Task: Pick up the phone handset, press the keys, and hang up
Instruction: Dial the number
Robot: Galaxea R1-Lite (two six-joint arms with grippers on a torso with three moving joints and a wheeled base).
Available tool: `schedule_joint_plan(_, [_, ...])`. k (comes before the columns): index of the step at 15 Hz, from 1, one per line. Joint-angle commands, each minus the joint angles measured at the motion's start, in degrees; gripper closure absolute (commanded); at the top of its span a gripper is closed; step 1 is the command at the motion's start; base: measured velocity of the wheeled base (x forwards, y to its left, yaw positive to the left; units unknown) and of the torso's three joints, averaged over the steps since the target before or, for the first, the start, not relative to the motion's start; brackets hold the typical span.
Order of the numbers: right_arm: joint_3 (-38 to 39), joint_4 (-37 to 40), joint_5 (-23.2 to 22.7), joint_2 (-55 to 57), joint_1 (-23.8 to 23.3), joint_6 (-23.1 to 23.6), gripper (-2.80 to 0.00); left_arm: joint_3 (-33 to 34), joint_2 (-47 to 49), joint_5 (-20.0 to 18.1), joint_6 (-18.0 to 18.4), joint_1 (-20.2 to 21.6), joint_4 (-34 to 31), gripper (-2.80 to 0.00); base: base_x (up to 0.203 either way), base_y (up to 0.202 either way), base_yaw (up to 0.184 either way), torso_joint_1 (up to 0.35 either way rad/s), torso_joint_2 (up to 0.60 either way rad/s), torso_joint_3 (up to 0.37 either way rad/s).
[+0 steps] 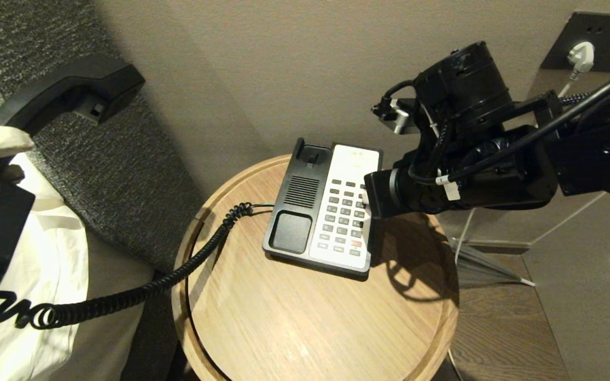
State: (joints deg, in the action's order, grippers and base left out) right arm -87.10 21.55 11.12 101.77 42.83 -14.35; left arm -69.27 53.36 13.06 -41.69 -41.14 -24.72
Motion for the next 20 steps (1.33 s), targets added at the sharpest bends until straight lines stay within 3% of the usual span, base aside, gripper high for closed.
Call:
schedule_joint_plan(1, [0.0,0.2,0.0,-0.1,0.1,-0.1,0.00,0.0,0.0,0.0,-0.2,0.0,-0.1,0.00,0.000,0.000,0.000,0.000,0.00,0.000])
schedule_joint_plan(20, [-1.4,1.4,-0.5,-0.4,1.5,-0.3,0.00,1.0,-1.3,0.0,-0.3,0.0,-0.2,0.00,0.000,0.000,0.000,0.000,0.00,0.000])
